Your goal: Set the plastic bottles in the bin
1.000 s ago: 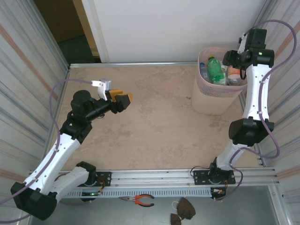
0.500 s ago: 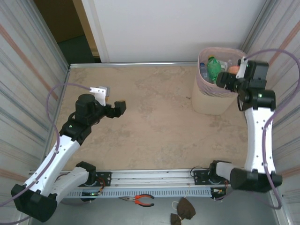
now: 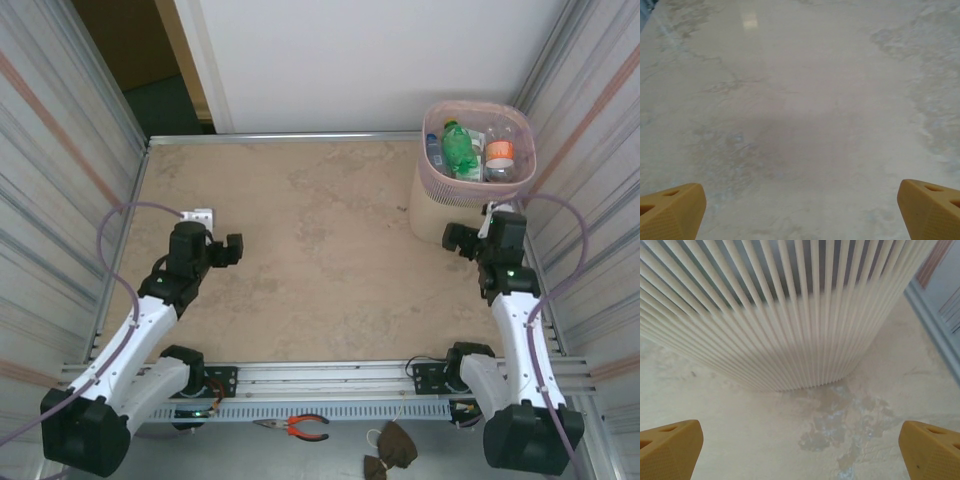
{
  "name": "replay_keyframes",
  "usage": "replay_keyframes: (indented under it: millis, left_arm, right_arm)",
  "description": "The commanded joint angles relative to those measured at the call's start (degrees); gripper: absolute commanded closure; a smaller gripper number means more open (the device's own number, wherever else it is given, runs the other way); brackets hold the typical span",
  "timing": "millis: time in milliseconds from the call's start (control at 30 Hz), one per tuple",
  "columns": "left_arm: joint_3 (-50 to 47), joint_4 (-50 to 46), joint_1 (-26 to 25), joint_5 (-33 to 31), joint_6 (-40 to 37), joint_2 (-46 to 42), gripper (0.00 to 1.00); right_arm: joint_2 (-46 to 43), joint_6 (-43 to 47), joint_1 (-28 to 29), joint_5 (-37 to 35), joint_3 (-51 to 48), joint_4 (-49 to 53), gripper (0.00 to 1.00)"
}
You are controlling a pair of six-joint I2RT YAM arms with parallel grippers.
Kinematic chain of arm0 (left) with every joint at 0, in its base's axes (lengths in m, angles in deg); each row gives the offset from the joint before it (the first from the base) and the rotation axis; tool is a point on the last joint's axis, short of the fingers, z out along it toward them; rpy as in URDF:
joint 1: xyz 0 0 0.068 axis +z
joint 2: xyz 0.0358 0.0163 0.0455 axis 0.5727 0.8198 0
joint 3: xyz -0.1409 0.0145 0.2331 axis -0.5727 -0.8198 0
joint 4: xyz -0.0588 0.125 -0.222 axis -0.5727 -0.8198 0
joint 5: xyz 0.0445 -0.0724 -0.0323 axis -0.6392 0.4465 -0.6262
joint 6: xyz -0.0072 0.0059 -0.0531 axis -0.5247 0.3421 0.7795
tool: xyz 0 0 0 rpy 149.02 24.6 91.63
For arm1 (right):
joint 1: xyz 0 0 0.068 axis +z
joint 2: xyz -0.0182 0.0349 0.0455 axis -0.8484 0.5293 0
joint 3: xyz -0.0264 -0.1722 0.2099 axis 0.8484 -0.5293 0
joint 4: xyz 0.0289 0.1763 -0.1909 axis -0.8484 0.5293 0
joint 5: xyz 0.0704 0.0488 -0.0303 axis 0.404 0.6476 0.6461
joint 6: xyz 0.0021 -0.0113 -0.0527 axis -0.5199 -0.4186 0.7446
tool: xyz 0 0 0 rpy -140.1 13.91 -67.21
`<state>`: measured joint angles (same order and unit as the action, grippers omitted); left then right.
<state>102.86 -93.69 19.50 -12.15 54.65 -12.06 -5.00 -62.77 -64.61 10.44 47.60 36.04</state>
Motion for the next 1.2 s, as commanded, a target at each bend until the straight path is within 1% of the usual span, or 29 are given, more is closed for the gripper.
replay_keyframes:
  millis: [0,100,200,300,333,400,533,667,733,800,867,1000,1133,1167]
  left_arm:
    - [-3.92,7.08,1.26,-3.75,-4.77,-0.76,0.01]
    - [-7.46,12.45,2.53,-3.45,-7.13,0.21,0.01]
    - [-10.21,18.73,4.23,-3.16,-8.53,2.56,0.01]
    - [-12.64,26.59,6.17,-0.51,-9.19,6.25,0.01]
    - [-13.55,29.78,6.77,0.58,-9.43,7.59,0.01]
    - [-14.65,35.86,7.79,3.35,-10.47,11.06,0.01]
    - [-13.92,41.48,8.73,5.83,-12.74,16.56,0.01]
    - [-14.16,49.54,10.77,10.68,-13.05,20.66,0.01]
    - [-13.77,52.66,11.75,13.3,-13.17,22.95,0.01]
    - [-13.08,55.41,12.5,15.93,-13.62,25.69,0.01]
    - [-12.59,57.45,12.76,16.53,-14.06,28.43,0.01]
    - [-11.92,60.08,14.85,21.0,-13.36,33.04,0.01]
    - [-11.49,63.23,15.12,23.58,-14.18,36.91,0.01]
    - [-10.65,61.12,15.12,24.24,-14.59,36.71,0.01]
  right_arm:
    - [-0.75,1.89,0.68,-2.46,-8.55,-17.63,0.01]
    - [3.05,1.05,0.68,-3.72,-15.0,-28.64,0.01]
    - [8.23,-0.1,0.77,-3.06,-20.06,-42.26,0.01]
    - [15.73,-0.59,0.94,-3.58,-21.35,-51.02,0.01]
    - [17.3,-1.51,1.11,-3.86,-20.56,-51.49,0.01]
    - [20.5,-0.66,1.91,-2.81,-19.86,-55.74,0.01]
    - [26.51,0.94,2.14,-3.18,-18.1,-61.18,0.01]
    - [30.0,0.26,1.65,-1.09,-15.64,-61.46,0.01]
    - [32.07,-0.26,1.47,1.03,-16.93,-66.64,0.01]
    - [34.71,0.37,1.76,1.91,-17.41,-69.6,0.01]
    - [36.56,0.72,1.85,2.67,-17.83,-72.19,0.01]
    - [40.26,2.47,3.06,3.06,-17.9,-75.92,0.01]
    - [40.6,4.07,4.83,1.37,-14.88,-70.85,0.01]
    - [40.43,4.24,5.16,0.79,-14.44,-69.28,0.01]
